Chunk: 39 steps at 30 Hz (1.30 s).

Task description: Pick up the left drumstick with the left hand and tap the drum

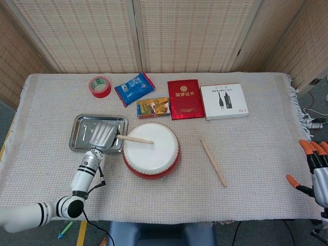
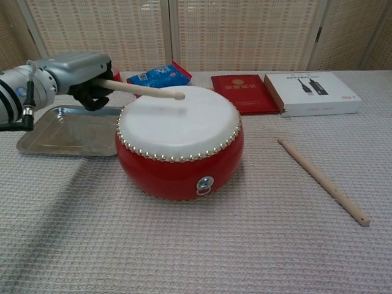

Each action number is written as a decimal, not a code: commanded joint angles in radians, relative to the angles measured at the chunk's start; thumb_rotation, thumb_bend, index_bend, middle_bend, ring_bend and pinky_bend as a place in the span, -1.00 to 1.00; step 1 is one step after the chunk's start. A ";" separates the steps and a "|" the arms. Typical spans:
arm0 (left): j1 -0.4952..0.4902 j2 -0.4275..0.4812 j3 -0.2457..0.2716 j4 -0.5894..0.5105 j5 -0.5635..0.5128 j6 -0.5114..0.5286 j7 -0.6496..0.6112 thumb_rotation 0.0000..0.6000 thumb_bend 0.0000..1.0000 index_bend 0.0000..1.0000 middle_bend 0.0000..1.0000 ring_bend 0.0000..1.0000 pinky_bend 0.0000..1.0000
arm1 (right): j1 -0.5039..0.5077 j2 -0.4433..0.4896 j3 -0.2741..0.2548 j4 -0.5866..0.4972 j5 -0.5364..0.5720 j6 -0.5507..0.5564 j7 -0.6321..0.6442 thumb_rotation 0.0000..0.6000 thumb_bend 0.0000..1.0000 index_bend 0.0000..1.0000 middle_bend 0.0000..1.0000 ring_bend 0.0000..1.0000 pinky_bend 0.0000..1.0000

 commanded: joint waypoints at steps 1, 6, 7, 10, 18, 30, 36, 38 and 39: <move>0.021 0.029 -0.052 -0.035 -0.012 0.003 -0.111 1.00 0.50 1.00 1.00 1.00 1.00 | 0.000 -0.001 0.000 0.001 -0.001 0.000 0.000 1.00 -0.69 -1.00 -0.77 -1.00 -0.86; 0.003 -0.006 0.013 0.037 0.036 0.019 -0.011 1.00 0.50 1.00 1.00 1.00 1.00 | 0.001 -0.002 0.000 0.001 0.002 -0.003 -0.002 1.00 -0.69 -1.00 -0.77 -1.00 -0.86; -0.001 -0.016 0.028 0.055 0.047 0.023 0.015 1.00 0.50 1.00 1.00 1.00 1.00 | 0.001 -0.002 0.000 0.001 0.003 -0.004 -0.002 1.00 -0.69 -1.00 -0.77 -1.00 -0.86; -0.015 -0.036 0.077 0.106 0.078 0.021 0.104 1.00 0.50 1.00 1.00 1.00 1.00 | 0.002 -0.001 0.000 0.000 0.003 -0.006 -0.002 1.00 -0.69 -1.00 -0.77 -1.00 -0.86; 0.016 -0.010 -0.014 0.027 0.010 0.008 -0.057 1.00 0.50 1.00 1.00 1.00 1.00 | 0.003 0.000 0.001 -0.001 0.004 -0.006 -0.002 1.00 -0.69 -1.00 -0.77 -1.00 -0.86; 0.017 -0.012 -0.044 0.225 0.057 -0.021 -0.198 1.00 0.50 1.00 1.00 1.00 1.00 | 0.002 -0.003 0.001 0.007 0.009 -0.009 0.004 1.00 -0.69 -1.00 -0.77 -1.00 -0.86; -0.002 -0.051 -0.021 0.420 0.052 -0.144 -0.258 1.00 0.50 1.00 1.00 1.00 1.00 | 0.001 -0.003 0.002 0.010 0.014 -0.010 0.004 1.00 -0.69 -1.00 -0.77 -1.00 -0.86; -0.011 -0.070 -0.014 0.485 0.053 -0.183 -0.272 1.00 0.49 1.00 1.00 1.00 1.00 | 0.001 -0.004 0.002 0.010 0.015 -0.014 0.004 1.00 -0.69 -1.00 -0.77 -1.00 -0.86; -0.014 -0.077 -0.011 0.509 0.055 -0.199 -0.280 1.00 0.49 1.00 1.00 1.00 1.00 | 0.002 -0.004 0.002 0.010 0.016 -0.015 0.004 1.00 -0.69 -1.00 -0.77 -1.00 -0.86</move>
